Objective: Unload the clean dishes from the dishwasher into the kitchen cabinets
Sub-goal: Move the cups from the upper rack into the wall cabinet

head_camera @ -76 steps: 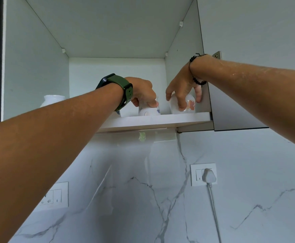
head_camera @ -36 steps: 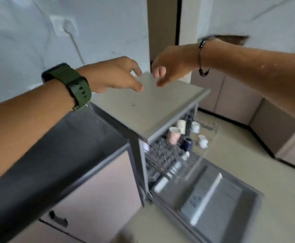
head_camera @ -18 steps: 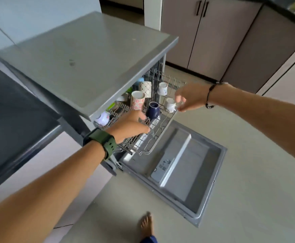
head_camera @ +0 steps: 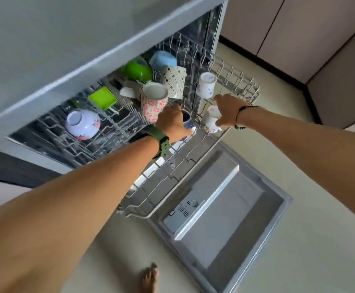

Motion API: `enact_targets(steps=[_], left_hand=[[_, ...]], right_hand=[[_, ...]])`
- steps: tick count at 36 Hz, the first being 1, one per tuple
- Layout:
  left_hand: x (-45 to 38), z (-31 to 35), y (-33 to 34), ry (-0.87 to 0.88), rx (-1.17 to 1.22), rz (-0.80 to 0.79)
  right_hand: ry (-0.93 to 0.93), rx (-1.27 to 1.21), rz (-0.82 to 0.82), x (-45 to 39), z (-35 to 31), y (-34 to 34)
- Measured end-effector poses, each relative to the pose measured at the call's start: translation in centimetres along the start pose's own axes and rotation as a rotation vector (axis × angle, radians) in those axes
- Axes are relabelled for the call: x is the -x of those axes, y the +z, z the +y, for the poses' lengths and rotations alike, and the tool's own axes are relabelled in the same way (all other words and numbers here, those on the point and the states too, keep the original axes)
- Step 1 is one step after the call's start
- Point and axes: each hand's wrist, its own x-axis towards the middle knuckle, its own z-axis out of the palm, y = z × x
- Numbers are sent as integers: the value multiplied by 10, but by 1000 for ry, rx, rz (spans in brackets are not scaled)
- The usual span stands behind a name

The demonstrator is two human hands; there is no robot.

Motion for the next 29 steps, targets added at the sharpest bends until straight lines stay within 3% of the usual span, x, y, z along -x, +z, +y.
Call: enact_targets(steps=[7, 14, 23, 29], left_hand=[[-39, -12, 35, -49, -135, -22], [-53, -14, 43, -36, -116, -19], [-48, -22, 40, 34, -85, 36], [-24, -20, 6, 176, -79, 133]], right_hand=[[-61, 23, -100, -51, 17, 30], [-107, -20, -142, -68, 25, 43], [-43, -116, -7, -67, 18, 47], [-51, -129, 67, -47, 8, 7]])
